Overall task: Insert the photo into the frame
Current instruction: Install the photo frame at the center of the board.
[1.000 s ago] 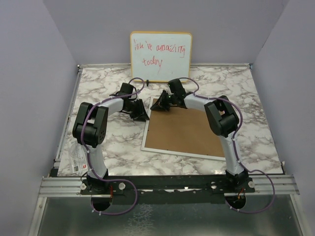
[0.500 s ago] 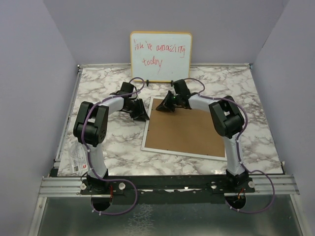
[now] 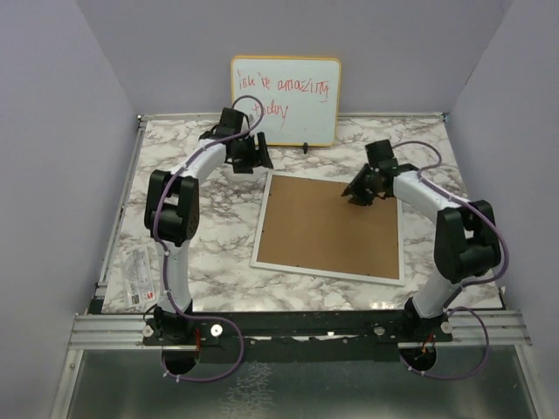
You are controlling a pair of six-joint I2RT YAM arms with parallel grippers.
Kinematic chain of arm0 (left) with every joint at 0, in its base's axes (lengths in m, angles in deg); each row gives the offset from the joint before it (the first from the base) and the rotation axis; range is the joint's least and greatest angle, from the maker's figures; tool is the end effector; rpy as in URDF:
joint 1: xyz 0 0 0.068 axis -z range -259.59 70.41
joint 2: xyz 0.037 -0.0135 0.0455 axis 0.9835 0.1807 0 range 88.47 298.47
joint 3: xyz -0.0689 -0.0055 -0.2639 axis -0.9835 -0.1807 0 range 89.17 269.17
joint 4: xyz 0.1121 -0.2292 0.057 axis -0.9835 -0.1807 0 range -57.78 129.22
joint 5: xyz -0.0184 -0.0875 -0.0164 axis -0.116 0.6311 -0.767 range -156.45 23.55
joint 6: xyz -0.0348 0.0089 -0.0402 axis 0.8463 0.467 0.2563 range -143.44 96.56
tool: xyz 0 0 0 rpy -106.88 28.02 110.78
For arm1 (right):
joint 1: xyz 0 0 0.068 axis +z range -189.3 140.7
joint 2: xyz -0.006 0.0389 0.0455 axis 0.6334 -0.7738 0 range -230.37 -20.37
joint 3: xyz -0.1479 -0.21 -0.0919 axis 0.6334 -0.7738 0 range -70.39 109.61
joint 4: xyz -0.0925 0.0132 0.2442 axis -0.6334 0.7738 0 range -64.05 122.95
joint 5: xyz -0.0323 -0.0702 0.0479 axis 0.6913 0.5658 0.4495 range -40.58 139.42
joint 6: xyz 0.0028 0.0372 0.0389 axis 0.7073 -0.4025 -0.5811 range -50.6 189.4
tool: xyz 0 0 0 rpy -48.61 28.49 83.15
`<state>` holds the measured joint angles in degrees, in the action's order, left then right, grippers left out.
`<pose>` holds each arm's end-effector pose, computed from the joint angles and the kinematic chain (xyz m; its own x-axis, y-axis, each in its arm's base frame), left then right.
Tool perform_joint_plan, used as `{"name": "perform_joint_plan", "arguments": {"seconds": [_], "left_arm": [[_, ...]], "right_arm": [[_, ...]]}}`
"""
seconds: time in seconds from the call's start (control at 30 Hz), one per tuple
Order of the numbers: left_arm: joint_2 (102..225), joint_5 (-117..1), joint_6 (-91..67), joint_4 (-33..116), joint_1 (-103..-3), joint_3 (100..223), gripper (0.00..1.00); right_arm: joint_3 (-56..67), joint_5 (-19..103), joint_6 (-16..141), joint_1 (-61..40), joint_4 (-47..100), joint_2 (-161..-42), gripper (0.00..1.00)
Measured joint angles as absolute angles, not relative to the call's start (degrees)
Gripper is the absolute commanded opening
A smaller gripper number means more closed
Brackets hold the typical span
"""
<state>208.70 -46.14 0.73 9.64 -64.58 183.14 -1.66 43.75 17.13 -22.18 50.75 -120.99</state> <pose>0.4406 -0.1308 0.1982 -0.9057 -0.1546 -0.3947 0.0662 0.8681 -0.4920 0.3511 0.1118 0.2030 -0.7615 0.5889 -0.2707 0.4207 0.7668 0.4848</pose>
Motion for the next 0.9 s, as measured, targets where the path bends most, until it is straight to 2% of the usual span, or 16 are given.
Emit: {"name": "perform_joint_plan", "arguments": {"seconds": [0.1,0.17,0.43,0.67,0.8,0.9], "left_arm": [[211.32,-46.09,-0.69,11.04,-64.26,190.97,0.78],[212.96,-46.03,-1.7,12.96,-63.49,194.88,0.8],[220.06,-45.46,-7.47,19.0,-56.98,200.43,0.86],[225.88,-43.43,-13.85,20.2,-53.85,202.0,0.91],[225.88,-42.01,-17.39,18.47,-54.01,202.14,0.93],[225.92,-41.24,-19.95,16.46,-54.12,202.55,0.89]], "right_arm": [[-7.69,46.02,15.56,-26.77,54.61,-115.5,0.54],[-10.56,46.89,14.77,-28.56,57.96,-113.41,0.59],[-18.14,41.36,17.55,-30.83,65.65,-107.74,0.65],[-23.45,23.25,28.21,-31.03,64.08,-99.92,0.64],[-26.47,16.01,32.7,-27.7,63.66,-99.35,0.64],[-26.82,13.52,34.23,-23.14,63.42,-99.35,0.66]]}}
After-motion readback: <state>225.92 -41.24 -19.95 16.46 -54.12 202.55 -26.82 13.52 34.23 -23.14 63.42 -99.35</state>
